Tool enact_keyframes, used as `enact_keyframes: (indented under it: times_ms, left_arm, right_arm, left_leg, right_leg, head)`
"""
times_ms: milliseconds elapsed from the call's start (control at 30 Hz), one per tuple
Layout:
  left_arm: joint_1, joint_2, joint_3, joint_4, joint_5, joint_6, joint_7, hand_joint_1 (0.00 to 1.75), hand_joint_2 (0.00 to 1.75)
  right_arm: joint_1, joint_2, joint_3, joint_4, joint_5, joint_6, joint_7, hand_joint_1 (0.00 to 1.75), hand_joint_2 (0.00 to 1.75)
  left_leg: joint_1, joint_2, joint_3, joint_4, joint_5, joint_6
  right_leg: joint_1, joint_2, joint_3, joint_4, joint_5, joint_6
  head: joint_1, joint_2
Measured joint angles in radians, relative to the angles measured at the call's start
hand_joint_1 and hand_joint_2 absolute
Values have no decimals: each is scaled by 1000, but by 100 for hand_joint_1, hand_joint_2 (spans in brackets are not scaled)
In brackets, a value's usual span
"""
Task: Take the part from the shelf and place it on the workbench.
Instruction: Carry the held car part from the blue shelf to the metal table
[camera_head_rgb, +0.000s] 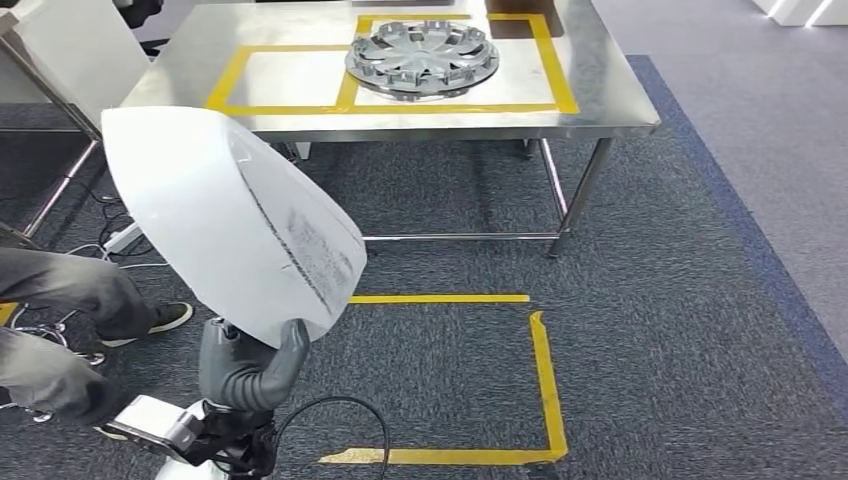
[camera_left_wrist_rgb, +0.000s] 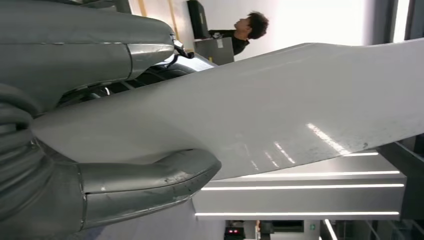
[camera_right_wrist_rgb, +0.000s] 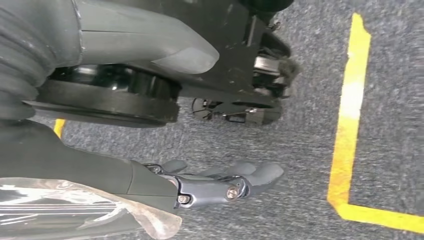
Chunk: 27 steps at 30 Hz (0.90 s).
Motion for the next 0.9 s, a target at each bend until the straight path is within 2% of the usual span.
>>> enact_keyframes:
  times_ms: [67,100,133,167,233,267,300,433,467,500,567,600,633,667,733,767,800,900]
  left_arm:
    - [1,1,1,0,0,0,-2,175,175]
    - [2,2,2,0,0,0,-2,175,175]
    - [3,2,3,0,0,0,-2,175,175]
    - [3,2,3,0,0,0,-3,175,175]
    - [2,2,4,0,0,0,-3,175,175]
    - [2,2,4,0,0,0,-3,175,175]
    - [2,2,4,-1,0,-1,-3,175,175]
    - [3,1,6,-2,1,-4,-4,175,175]
    - [2,0,7,-3,2,-5,-5,175,175]
    - [2,0,7,-3,2,-5,-5,175,175]
    - [1,-1,8,-4,2,-6,-6,175,175]
    - [1,-1,8,-4,2,-6,-6,175,175]
    - [2,-1,8,-4,2,-6,-6,175,175]
    - [2,-1,8,-4,2,-6,-6,175,175]
    - [1,-1,9,-4,2,-7,-6,175,175]
    - [1,-1,9,-4,2,-7,-6,175,175]
    - [0,-1,9,-4,2,-7,-6,175,175]
    - [-3,-2,9,-5,2,-8,-6,175,175]
  right_arm:
    - [0,0,0,0,0,1,0,0,175]
    - [1,0,-1,0,0,1,0,0,175]
    - [1,0,-1,0,0,2,0,0,175]
    - [1,0,-1,0,0,2,0,0,175]
    - [1,0,-1,0,0,4,-1,0,175]
    - [0,0,-1,0,0,4,-1,0,175]
    - [0,0,-2,0,0,5,-1,0,175]
    - [-1,0,-2,0,0,7,-1,0,175]
    - [-2,0,-2,0,0,7,-1,0,175]
    - [-2,0,-2,0,-1,7,-2,0,175]
    - [-1,0,-2,0,-2,6,-4,0,175]
    - [1,0,-2,0,-3,5,-5,0,175]
    - [2,0,-2,0,-3,4,-6,0,175]
    - [3,0,-2,0,-4,4,-7,0,175]
    - [2,0,-2,0,-4,2,-8,0,175]
    - [2,0,-2,0,-5,2,-9,0,175]
    - [1,0,-2,0,-6,1,-10,0,175]
    - [2,0,-2,0,-8,-2,-11,0,175]
  left_leg:
    - [4,1,-68,133,-52,-8]
    - [6,1,-95,178,-59,-11]
    - [9,1,-106,188,-46,-13]
    - [11,2,-95,154,-12,-15]
    - [14,5,-40,22,66,-15]
    - [14,6,-16,-36,86,-13]
    - [13,7,-2,-70,91,-10]
    - [9,5,7,-90,80,16]
    - [10,5,12,-93,79,24]
    - [10,6,18,-95,77,30]
    - [8,6,25,-95,69,38]
    - [7,6,28,-95,65,40]
    - [6,4,34,-95,60,41]
    - [5,3,42,-95,54,41]
    - [5,1,62,-95,38,36]
    - [3,0,69,-94,30,32]
    - [2,0,73,-94,23,27]
    - [2,0,79,-99,13,11]
  right_leg:
    - [0,-2,8,-1,-6,-5]
    - [0,-3,12,-1,-10,-6]
    - [0,-2,16,-1,-13,-6]
    - [-1,-2,22,-1,-17,-4]
    - [-1,0,34,0,-27,4]
    - [1,1,37,1,-31,10]
    - [2,0,37,1,-35,15]
    - [0,-2,33,6,-48,37]
    - [-1,-2,19,34,-62,41]
    - [-1,-1,-9,85,-84,43]
    - [-1,0,-94,230,-132,44]
    - [-1,0,-134,285,-142,44]
    - [-1,0,-157,306,-130,43]
    - [-1,0,-161,288,-98,40]
    - [0,0,-114,159,-7,33]
    - [2,0,-83,95,20,29]
    - [4,1,-60,50,31,26]
    - [6,3,-39,21,15,15]
  head:
    - [-1,0]
    - [-1,0]
    - [-1,0]
    - [-1,0]
    - [-1,0]
    - [-1,0]
    - [0,0]
    - [1,0]
    - [4,0]
    - [7,0]
    - [12,0]
    - [12,0]
    - [12,0]
    - [12,0]
    - [12,0]
    - [12,0]
    - [12,0]
    - [9,0]
